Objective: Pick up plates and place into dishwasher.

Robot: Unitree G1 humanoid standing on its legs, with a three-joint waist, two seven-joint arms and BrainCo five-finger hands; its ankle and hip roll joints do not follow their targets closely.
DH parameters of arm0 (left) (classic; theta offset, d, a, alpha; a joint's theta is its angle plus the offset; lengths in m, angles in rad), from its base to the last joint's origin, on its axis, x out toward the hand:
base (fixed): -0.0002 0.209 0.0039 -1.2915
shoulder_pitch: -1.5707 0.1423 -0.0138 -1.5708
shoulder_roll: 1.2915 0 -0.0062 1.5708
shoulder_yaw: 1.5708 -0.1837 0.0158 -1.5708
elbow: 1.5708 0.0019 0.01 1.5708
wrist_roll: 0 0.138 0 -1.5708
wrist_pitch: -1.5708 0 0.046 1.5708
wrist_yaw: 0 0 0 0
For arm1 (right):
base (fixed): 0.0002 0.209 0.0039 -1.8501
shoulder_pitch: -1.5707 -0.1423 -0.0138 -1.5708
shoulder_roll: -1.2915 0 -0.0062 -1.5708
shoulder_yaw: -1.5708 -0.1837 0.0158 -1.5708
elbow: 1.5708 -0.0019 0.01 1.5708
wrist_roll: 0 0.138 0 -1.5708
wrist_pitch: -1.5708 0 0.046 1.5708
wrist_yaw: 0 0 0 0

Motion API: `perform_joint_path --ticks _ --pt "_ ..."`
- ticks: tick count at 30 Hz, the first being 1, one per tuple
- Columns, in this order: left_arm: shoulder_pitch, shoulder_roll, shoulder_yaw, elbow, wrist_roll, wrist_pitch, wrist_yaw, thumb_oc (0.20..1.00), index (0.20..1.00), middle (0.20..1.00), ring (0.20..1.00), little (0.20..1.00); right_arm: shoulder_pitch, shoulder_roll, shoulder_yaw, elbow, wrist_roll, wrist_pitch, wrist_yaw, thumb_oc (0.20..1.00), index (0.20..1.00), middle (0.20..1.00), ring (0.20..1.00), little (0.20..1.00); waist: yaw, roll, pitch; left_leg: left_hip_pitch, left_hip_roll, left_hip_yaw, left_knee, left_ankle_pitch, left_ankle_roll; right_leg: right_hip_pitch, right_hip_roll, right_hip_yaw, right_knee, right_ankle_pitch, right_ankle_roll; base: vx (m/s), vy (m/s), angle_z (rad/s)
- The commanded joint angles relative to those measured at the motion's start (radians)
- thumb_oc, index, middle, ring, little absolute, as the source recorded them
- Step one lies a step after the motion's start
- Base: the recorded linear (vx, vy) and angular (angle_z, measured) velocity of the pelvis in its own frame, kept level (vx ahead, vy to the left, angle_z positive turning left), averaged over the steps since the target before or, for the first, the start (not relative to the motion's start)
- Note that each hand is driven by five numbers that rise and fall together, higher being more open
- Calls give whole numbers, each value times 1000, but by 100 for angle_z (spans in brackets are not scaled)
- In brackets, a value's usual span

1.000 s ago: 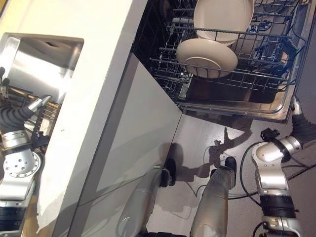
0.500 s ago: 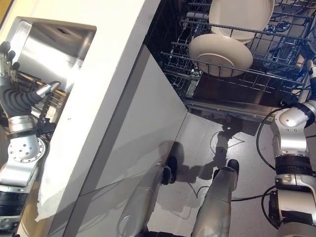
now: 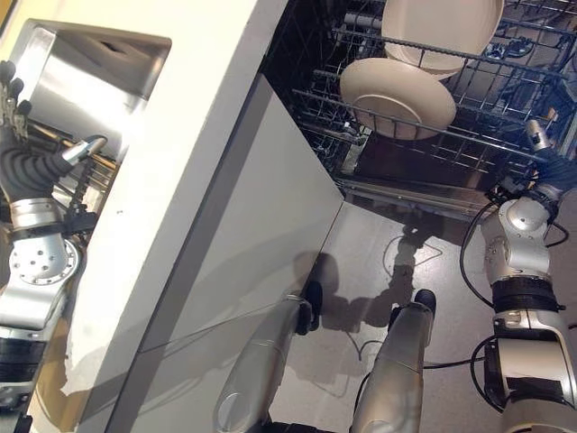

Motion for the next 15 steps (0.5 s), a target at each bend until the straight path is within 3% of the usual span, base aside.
perform_joint_path --ticks 1,4,15 --pt "-67 -76 -77 -49 12 -20 22 1000 1000 1000 1000 1000 -87 39 134 -42 -11 -63 211 1000 1000 1000 1000 1000 0 38 44 12 -26 -57 -103 73 23 13 62 -53 3 26 -117 42 42 1" --pt "-70 -78 -74 -46 9 -10 21 1000 1000 1000 1000 1000 -94 39 167 -67 -32 -64 277 1000 1000 1000 1000 1000 7 32 44 3 -31 -57 -90 70 26 4 62 -53 15 26 -117 56 43 1" --pt "-37 -81 -61 -48 -13 -15 -2 1000 1000 1000 1000 1000 -161 57 238 -98 -85 2 296 1000 1000 1000 1000 1000 49 11 35 29 -65 -77 -61 45 39 52 43 -68 4 33 -117 97 69 4"
